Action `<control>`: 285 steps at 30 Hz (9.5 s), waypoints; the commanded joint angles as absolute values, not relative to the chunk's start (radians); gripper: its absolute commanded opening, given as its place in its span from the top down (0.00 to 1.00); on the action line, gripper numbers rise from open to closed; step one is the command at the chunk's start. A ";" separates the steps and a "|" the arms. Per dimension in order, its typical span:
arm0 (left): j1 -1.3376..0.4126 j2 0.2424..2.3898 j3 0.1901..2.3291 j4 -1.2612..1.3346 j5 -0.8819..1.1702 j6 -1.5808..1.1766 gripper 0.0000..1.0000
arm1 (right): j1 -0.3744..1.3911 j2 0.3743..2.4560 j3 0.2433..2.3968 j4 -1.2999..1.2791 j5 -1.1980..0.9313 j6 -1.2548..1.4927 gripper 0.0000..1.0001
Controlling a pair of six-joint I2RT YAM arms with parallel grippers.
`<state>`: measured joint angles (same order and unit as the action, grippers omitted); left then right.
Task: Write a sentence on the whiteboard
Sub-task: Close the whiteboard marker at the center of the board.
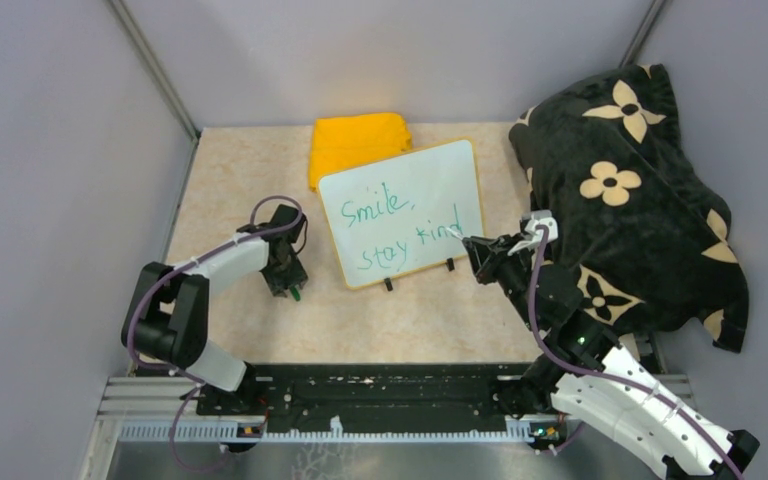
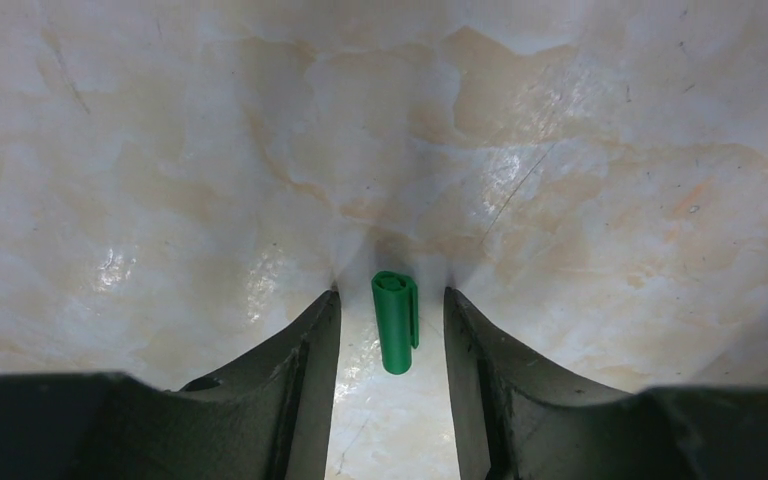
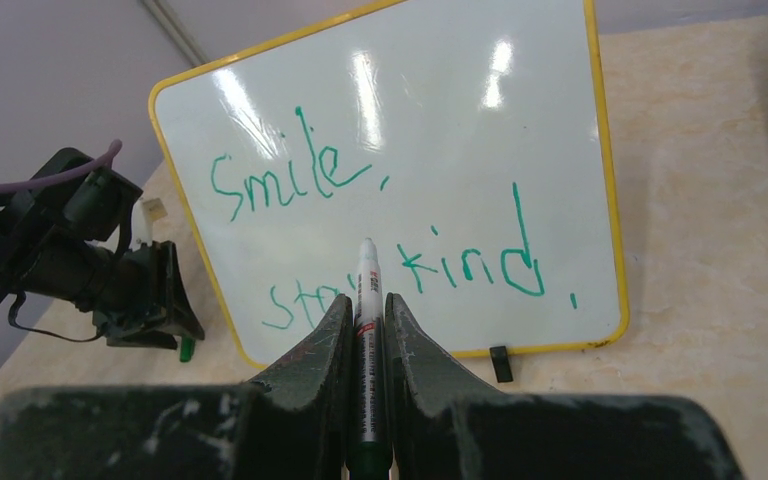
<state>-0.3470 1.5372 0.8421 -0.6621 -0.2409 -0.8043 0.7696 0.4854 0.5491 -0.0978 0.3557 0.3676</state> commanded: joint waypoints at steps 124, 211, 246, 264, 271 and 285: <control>-0.298 0.591 0.605 0.486 0.265 -1.387 1.00 | 1.537 1.239 0.694 1.423 0.633 -0.532 1.00; -0.298 0.546 0.661 0.415 0.295 -1.405 1.00 | 1.483 1.302 0.744 1.428 0.512 -0.346 1.00; -0.298 0.544 0.640 0.392 0.340 -1.404 1.00 | 1.483 1.329 0.763 1.483 0.547 -0.392 1.00; -0.298 0.544 0.644 0.396 0.337 -1.405 1.00 | 1.483 1.339 0.767 1.477 0.546 -0.390 1.00; -0.298 0.544 0.643 0.397 0.338 -1.405 1.00 | 1.484 1.341 0.772 1.473 0.542 -0.387 1.00; -0.298 0.545 0.635 0.395 0.332 -1.408 1.00 | 1.485 1.339 0.775 1.471 0.538 -0.381 1.00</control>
<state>-0.3004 0.5552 0.6422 0.3954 0.3271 -1.3991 1.4891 1.3365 0.7227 1.4322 0.5484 -0.3916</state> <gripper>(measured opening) 0.030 0.119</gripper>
